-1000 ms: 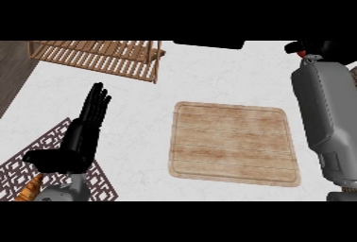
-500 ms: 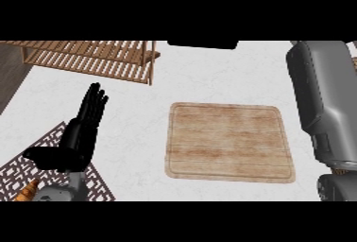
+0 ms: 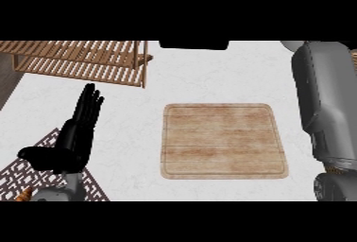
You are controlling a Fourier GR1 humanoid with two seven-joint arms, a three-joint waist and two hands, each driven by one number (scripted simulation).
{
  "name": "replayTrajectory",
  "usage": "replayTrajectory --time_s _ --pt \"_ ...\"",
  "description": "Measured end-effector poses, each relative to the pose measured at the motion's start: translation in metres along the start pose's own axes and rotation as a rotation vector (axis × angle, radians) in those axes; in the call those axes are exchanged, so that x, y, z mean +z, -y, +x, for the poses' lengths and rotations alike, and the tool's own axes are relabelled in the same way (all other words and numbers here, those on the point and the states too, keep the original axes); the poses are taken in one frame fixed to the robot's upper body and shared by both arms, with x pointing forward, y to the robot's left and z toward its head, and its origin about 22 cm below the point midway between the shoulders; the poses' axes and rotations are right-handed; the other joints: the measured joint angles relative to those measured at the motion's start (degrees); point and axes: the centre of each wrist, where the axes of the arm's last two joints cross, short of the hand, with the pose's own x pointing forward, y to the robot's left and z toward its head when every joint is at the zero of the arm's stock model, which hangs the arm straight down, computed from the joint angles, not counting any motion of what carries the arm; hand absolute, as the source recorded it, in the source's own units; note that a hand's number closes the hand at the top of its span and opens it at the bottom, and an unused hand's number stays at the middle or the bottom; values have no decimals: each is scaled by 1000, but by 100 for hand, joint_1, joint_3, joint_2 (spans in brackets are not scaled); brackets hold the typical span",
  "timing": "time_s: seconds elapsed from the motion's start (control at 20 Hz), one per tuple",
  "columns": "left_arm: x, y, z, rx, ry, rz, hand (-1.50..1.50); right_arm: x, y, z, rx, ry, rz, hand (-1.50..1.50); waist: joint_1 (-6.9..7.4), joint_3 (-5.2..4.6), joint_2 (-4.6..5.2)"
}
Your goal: Pick the tomato from the cutting board and place it in the basket
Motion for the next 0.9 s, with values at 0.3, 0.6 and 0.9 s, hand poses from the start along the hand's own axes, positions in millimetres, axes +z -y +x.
replayTrajectory --time_s 0.3,0.6,0.9 --pt "7 -7 -7 -4 -13 29 0 -1 -6 -13 10 -29 -31 150 -125 3 -43" --pt "10 -8 -7 -7 -11 42 0 -4 -17 -35 37 -69 -41 150 -209 4 -64" --pt "9 -15 -9 -4 -16 52 0 -7 -24 -62 50 -116 -18 150 -262 -21 -103"
